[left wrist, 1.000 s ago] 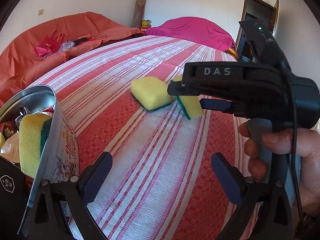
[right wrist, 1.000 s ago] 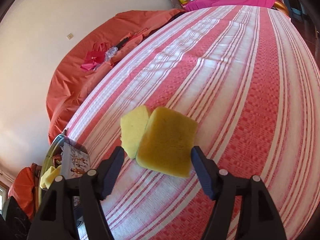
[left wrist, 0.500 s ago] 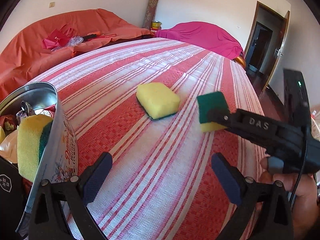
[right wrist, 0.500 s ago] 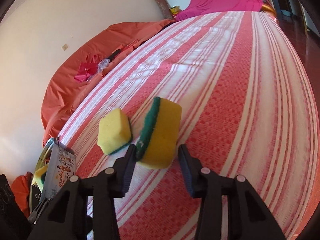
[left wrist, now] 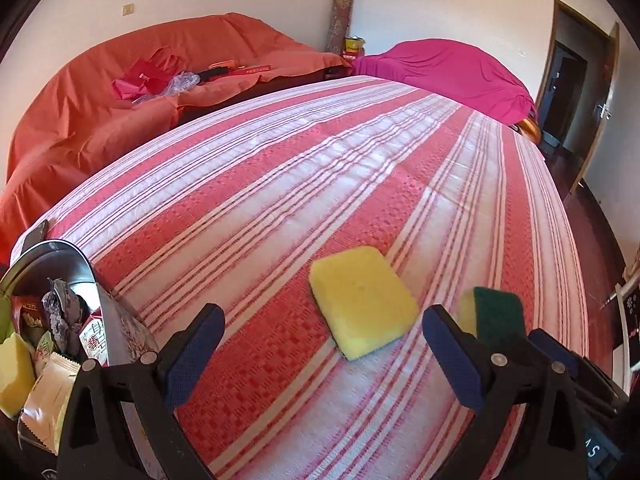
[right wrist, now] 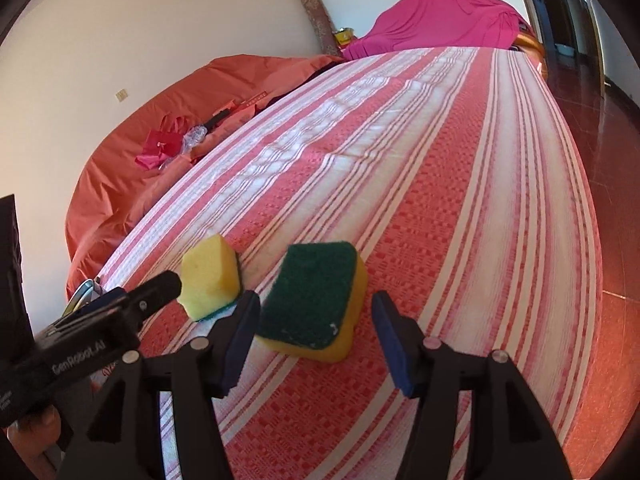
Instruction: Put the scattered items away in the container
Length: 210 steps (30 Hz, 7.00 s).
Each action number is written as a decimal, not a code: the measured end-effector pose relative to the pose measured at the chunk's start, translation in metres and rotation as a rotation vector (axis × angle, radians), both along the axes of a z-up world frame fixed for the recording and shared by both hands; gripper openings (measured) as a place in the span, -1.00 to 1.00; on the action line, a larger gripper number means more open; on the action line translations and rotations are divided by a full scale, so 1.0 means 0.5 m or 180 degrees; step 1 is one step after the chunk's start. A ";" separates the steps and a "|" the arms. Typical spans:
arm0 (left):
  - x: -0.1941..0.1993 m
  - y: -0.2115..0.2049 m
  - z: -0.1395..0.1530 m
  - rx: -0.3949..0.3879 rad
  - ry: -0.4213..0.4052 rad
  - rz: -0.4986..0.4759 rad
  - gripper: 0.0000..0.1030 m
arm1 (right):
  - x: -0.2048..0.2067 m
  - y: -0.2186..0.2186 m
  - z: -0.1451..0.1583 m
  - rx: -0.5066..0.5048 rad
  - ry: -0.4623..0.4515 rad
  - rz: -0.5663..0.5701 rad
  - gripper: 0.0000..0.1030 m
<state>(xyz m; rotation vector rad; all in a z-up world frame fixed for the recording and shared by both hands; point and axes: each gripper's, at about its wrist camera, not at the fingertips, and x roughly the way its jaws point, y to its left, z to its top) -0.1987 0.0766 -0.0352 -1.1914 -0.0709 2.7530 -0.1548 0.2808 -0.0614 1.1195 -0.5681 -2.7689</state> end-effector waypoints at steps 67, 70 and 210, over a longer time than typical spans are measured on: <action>0.194 0.011 -0.023 0.0059 0.0406 -0.0300 0.21 | 0.096 -0.067 0.015 0.0615 0.0183 0.0202 0.04; 0.209 0.006 -0.021 0.0057 0.0432 -0.0300 0.21 | 0.112 -0.072 0.019 0.0616 0.0222 0.0209 0.04; 0.351 -0.518 0.061 0.0236 0.0978 0.1515 0.43 | 0.067 -0.616 0.073 0.0657 -0.0741 0.2362 -0.40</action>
